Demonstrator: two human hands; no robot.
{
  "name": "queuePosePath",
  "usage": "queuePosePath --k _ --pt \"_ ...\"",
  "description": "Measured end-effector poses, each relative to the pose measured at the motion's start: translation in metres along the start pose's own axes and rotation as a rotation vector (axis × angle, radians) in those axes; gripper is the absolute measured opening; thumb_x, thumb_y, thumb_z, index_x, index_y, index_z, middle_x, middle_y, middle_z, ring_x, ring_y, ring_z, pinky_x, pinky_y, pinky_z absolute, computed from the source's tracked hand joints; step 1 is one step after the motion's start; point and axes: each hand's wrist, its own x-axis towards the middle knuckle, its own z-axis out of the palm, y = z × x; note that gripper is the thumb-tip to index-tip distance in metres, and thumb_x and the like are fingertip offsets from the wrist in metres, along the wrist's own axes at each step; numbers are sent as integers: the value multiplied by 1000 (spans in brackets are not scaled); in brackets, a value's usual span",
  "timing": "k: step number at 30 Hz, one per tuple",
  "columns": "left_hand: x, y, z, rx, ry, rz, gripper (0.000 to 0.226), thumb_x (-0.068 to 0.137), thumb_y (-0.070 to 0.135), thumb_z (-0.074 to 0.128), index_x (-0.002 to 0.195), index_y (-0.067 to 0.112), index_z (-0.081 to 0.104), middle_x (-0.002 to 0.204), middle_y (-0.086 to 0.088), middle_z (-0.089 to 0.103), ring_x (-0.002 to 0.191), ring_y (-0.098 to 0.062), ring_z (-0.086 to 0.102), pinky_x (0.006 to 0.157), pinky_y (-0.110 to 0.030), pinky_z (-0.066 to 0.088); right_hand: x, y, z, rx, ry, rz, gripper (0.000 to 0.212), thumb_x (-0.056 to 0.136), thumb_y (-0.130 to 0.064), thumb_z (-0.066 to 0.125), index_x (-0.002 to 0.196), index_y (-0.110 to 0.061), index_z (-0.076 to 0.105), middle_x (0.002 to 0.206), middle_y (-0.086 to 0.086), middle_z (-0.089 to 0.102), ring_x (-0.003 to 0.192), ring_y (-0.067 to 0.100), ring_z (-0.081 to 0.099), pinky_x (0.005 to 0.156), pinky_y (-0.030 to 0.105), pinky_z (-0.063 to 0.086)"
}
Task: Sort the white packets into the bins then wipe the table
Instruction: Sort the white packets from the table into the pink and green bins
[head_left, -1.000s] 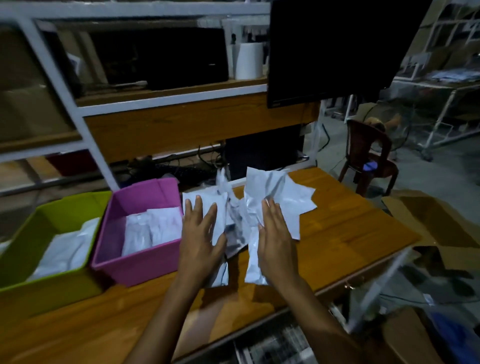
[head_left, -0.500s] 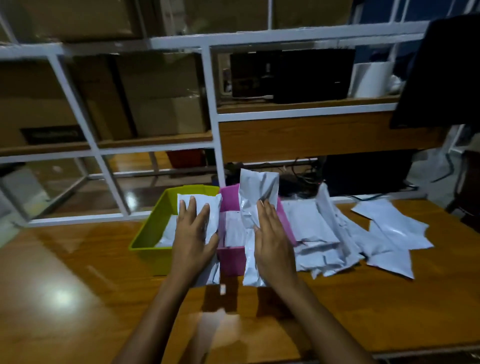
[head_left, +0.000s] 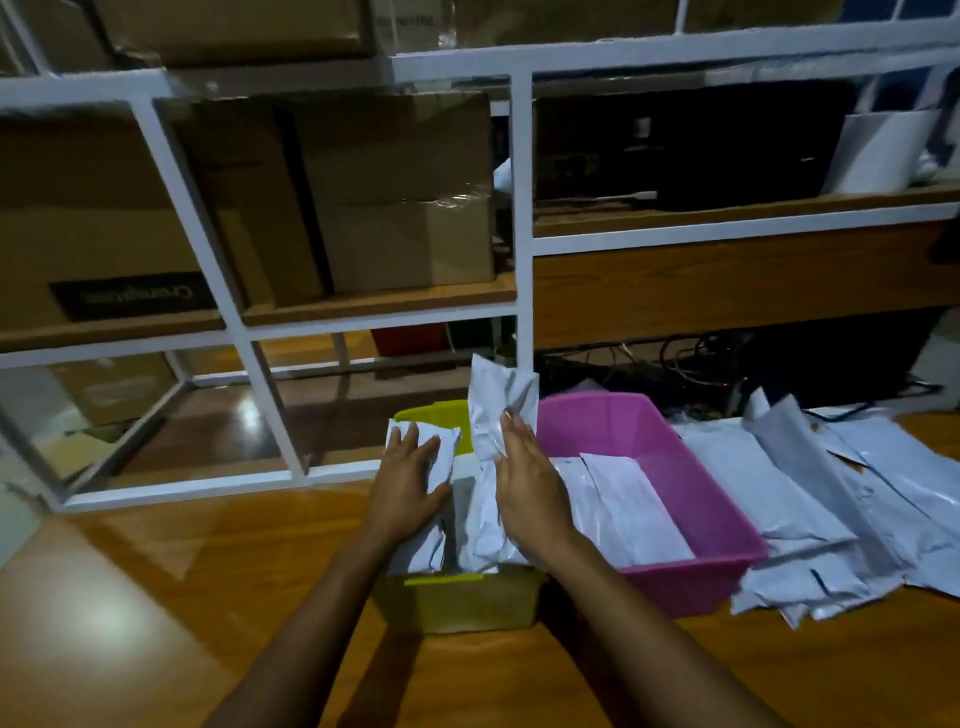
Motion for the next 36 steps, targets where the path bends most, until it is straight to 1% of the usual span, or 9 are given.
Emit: queuePosePath --k 3,5,6,10,14,17,27,32,36 --pt "25 -18 18 96 -101 26 68 77 58 42 115 5 60 124 -29 51 125 -48 40 110 -55 28 21 6 25 -72 -75 29 54 102 -12 38 152 -15 19 160 2 17 147 17 16 117 28 19" --pt "39 -29 34 137 -110 -11 46 77 55 45 86 11 55 95 -20 53 101 -44 49 99 -54 37 34 14 43 -110 -155 89 60 98 -7 43 152 -14 18 160 4 19 146 19 18 117 30 20" --pt "43 -32 41 165 -122 -6 41 78 53 48 83 12 53 94 -19 55 101 -44 49 99 -54 37 40 19 52 -136 -195 122 62 96 -5 45 152 -13 19 159 6 20 146 21 20 117 31 22" --pt "55 -39 68 256 -171 -72 48 84 47 50 113 10 55 132 -24 48 133 -45 31 115 -51 19 52 45 86 -349 -376 194 69 94 -8 47 153 -12 12 160 15 11 147 30 13 119 40 17" --pt "50 -51 97 395 -383 -108 72 97 48 34 149 0 17 155 -32 9 144 -47 2 117 -56 -2 50 68 112 -534 -640 257 72 100 -30 43 153 -10 0 158 24 -9 146 40 -6 118 49 6" --pt "46 -59 110 406 -461 -146 78 100 51 23 150 -2 -4 155 -32 -10 143 -46 -11 116 -56 -7 45 77 126 -570 -698 269 73 101 -44 33 152 -11 -7 157 25 -16 145 41 -13 117 51 -3" --pt "60 -58 103 293 -608 -275 80 100 53 24 150 -1 -8 155 -29 -15 144 -42 -15 116 -50 -7 54 74 122 -494 -773 322 75 101 -48 31 152 -12 -8 157 23 -16 146 40 -13 117 50 -1" --pt "67 -52 74 238 -466 -188 65 102 38 30 148 -5 18 156 -28 12 144 -44 6 118 -51 7 64 59 101 -430 -713 260 76 99 -45 42 153 -18 -4 160 18 -12 147 37 -5 118 47 8" --pt "58 -33 30 64 -247 -108 63 102 34 35 151 2 11 158 -26 1 147 -38 -2 120 -43 4 67 42 66 -287 -549 230 75 96 -41 50 154 -19 7 161 14 -6 149 29 1 117 42 17"
